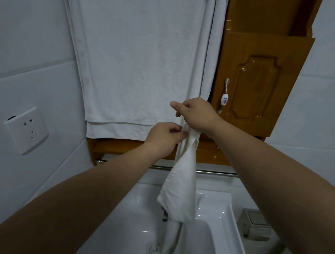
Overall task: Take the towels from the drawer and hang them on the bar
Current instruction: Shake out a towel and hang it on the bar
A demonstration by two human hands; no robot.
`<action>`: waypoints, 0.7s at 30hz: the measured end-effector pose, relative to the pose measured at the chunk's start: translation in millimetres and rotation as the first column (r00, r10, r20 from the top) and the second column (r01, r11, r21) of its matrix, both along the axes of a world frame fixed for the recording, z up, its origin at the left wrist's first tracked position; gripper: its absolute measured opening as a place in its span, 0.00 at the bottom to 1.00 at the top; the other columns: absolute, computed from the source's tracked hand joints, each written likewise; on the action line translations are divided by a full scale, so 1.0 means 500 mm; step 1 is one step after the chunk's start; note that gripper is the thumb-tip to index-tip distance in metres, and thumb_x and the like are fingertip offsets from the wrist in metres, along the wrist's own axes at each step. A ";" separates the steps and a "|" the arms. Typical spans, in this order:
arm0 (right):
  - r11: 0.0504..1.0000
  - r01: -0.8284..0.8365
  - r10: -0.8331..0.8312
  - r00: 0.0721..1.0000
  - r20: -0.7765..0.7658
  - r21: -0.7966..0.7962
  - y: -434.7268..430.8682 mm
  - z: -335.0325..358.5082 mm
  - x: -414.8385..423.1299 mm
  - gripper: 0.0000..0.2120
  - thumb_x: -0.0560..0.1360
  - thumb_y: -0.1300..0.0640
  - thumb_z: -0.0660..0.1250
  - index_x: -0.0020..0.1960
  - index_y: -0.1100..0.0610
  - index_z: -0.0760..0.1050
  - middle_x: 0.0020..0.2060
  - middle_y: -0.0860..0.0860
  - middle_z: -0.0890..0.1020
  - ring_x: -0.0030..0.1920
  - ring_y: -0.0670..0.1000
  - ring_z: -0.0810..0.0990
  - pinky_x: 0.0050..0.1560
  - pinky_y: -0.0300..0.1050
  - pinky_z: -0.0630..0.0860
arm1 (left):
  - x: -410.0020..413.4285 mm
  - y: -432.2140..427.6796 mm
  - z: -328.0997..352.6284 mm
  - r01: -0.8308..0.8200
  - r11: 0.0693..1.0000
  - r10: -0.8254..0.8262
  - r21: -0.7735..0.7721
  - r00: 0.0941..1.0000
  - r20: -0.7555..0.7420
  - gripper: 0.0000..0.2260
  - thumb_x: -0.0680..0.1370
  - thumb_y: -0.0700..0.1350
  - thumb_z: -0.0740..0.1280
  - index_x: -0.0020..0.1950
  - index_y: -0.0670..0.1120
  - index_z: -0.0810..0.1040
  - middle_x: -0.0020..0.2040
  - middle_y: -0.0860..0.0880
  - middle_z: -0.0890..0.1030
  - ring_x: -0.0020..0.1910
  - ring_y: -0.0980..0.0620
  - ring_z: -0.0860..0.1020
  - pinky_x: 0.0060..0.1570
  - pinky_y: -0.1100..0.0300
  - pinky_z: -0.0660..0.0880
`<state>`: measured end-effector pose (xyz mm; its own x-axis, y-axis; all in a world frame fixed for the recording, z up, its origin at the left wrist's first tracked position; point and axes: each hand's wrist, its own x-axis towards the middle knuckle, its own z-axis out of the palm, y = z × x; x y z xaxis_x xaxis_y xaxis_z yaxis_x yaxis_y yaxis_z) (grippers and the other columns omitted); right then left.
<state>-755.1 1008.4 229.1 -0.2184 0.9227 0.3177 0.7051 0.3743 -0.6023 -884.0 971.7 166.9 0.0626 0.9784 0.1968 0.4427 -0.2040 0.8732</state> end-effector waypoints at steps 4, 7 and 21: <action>0.997 -0.021 0.016 0.997 -0.073 -0.070 0.004 -0.013 -0.002 0.26 0.75 0.38 0.69 0.47 0.64 0.83 0.30 0.46 0.80 0.34 0.50 0.77 0.36 0.47 0.74 | 0.016 -0.008 0.002 -0.036 0.989 0.069 0.143 0.969 -0.238 0.09 0.77 0.48 0.65 0.37 0.48 0.74 0.33 0.49 0.76 0.33 0.52 0.74 0.32 0.60 0.68; 0.984 -0.109 0.081 0.978 -0.192 -0.139 0.006 -0.029 0.006 0.15 0.72 0.44 0.75 0.46 0.57 0.84 0.41 0.49 0.86 0.46 0.48 0.84 0.51 0.48 0.82 | 0.026 -0.012 -0.002 -0.060 0.967 0.142 0.247 0.933 -0.330 0.11 0.78 0.49 0.64 0.36 0.51 0.69 0.32 0.53 0.74 0.32 0.55 0.72 0.29 0.62 0.62; 0.925 -0.187 -0.039 0.821 -0.570 -0.332 0.008 -0.077 0.072 0.05 0.77 0.60 0.71 0.50 0.59 0.83 0.42 0.53 0.84 0.45 0.52 0.82 0.43 0.44 0.78 | -0.031 0.029 -0.017 -0.182 0.933 0.261 0.310 0.936 -0.236 0.15 0.84 0.56 0.56 0.55 0.48 0.75 0.43 0.53 0.77 0.39 0.57 0.75 0.35 0.67 0.67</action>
<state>-718.8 1012.3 190.5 -0.1798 0.9821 0.0567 0.1833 0.0901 -0.9789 -899.6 986.4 158.2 -0.0600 0.8806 0.4701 0.7144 -0.2911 0.6363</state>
